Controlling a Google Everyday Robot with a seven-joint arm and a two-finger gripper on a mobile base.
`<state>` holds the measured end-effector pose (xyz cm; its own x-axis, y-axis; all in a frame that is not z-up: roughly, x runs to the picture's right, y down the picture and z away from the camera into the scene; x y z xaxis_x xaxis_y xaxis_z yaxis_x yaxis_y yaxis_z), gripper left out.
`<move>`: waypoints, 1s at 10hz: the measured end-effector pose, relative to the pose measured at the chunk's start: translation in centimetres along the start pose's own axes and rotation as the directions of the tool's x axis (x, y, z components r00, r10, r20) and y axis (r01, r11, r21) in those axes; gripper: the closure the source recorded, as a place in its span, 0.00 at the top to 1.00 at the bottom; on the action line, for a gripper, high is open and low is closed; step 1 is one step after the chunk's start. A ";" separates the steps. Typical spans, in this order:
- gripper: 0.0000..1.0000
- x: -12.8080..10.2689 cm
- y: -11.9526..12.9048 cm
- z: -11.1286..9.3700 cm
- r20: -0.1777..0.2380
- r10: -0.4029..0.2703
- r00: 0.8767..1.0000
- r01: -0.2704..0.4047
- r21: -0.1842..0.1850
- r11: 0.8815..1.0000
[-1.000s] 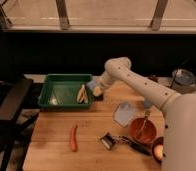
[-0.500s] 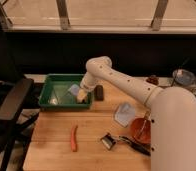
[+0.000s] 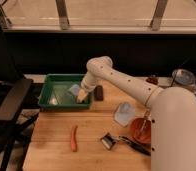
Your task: Wipe tray with sponge
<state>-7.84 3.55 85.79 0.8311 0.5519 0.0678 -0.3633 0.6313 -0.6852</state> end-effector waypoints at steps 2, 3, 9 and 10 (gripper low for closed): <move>0.00 -1.6 0.3 0.4 0.023 -0.062 0.998 0.062 -0.001 0.998; 0.00 -3.1 0.5 0.8 0.037 -0.093 0.995 0.093 -0.005 0.996; 0.00 -10.6 0.8 5.0 0.071 -0.220 0.973 0.224 -0.054 0.973; 0.00 -10.9 0.5 5.8 0.073 -0.218 0.973 0.223 -0.065 0.973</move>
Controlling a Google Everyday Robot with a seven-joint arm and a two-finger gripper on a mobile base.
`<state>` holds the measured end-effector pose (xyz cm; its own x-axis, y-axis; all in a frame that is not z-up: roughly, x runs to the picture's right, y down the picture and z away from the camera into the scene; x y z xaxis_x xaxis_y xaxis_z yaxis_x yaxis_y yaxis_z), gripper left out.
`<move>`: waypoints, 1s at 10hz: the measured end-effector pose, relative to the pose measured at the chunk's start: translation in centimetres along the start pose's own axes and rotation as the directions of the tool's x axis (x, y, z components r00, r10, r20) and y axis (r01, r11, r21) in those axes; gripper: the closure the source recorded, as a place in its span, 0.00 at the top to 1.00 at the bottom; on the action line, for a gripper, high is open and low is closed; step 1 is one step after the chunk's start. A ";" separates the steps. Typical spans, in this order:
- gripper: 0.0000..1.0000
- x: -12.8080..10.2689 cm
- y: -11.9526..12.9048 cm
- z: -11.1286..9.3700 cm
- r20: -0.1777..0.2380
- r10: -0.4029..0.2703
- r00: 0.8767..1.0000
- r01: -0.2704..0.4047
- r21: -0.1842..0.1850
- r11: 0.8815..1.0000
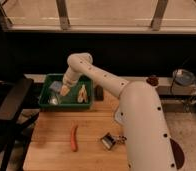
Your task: Wipe tray with sponge
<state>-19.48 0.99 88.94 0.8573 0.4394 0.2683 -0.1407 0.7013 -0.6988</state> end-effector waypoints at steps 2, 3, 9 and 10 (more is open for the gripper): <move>0.00 0.5 -1.2 2.4 -0.011 0.021 1.000 -0.021 -0.034 0.999; 0.00 0.5 -1.3 3.4 -0.023 0.024 0.999 -0.025 -0.047 0.999; 0.00 3.7 -2.0 6.3 -0.060 0.101 0.993 -0.106 -0.094 0.990; 0.00 4.2 -1.8 6.2 -0.050 0.112 0.992 -0.117 -0.087 0.989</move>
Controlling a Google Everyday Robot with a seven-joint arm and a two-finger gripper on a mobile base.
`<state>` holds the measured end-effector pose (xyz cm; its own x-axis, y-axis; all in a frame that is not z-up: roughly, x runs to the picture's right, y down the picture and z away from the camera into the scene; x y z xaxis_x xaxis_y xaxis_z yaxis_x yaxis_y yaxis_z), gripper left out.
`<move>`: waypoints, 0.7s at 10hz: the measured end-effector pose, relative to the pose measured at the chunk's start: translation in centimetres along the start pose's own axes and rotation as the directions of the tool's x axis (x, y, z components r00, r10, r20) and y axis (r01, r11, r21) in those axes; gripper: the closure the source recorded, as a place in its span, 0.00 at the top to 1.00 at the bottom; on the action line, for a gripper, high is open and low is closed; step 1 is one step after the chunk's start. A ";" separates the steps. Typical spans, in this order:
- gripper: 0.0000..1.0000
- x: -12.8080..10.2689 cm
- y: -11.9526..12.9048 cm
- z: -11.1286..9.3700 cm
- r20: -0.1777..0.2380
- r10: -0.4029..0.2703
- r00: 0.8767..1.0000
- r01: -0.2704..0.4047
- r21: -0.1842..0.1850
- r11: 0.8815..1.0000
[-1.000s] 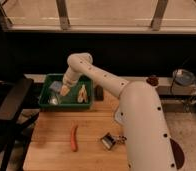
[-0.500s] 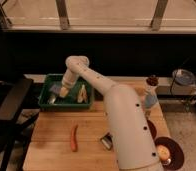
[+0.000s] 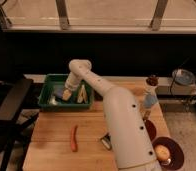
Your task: Wipe tray with sponge
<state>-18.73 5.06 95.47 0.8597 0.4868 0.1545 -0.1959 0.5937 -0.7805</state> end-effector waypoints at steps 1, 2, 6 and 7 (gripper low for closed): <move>0.00 0.9 0.1 -0.5 0.014 0.015 1.000 -0.015 0.012 1.000; 0.00 1.4 0.0 -0.7 0.019 0.022 1.000 -0.023 0.018 1.000; 0.00 1.3 0.1 -0.7 0.019 0.021 1.000 -0.021 0.018 1.000; 0.00 1.4 -0.1 -0.7 0.015 0.028 1.000 -0.028 0.019 0.999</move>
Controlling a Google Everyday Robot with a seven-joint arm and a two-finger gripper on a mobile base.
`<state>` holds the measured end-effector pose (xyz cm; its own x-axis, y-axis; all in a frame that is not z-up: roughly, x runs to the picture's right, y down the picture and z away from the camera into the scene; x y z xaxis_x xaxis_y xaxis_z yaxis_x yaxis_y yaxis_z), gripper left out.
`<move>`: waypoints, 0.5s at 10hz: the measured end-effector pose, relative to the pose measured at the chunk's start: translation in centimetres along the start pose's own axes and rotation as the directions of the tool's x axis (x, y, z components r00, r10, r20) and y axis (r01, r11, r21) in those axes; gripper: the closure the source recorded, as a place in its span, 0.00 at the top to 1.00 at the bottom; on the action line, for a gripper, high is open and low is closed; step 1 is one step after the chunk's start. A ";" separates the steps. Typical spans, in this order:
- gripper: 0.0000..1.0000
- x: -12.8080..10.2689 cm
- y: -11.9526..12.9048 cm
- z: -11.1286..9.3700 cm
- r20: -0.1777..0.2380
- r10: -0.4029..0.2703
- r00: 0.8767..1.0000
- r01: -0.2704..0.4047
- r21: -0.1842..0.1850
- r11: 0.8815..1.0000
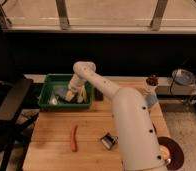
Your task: Wipe tray with sponge
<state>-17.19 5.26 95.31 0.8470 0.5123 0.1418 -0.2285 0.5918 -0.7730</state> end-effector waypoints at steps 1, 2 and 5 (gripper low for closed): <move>0.00 0.1 -0.2 0.1 0.003 0.007 1.000 -0.007 -0.002 1.000; 0.00 0.4 -0.6 -0.1 0.003 0.015 1.000 -0.015 0.003 1.000; 0.00 0.2 -1.9 -0.9 -0.005 0.014 1.000 -0.014 0.021 1.000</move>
<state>-16.19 3.71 96.23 0.8461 0.5174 0.1283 -0.2499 0.5975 -0.7620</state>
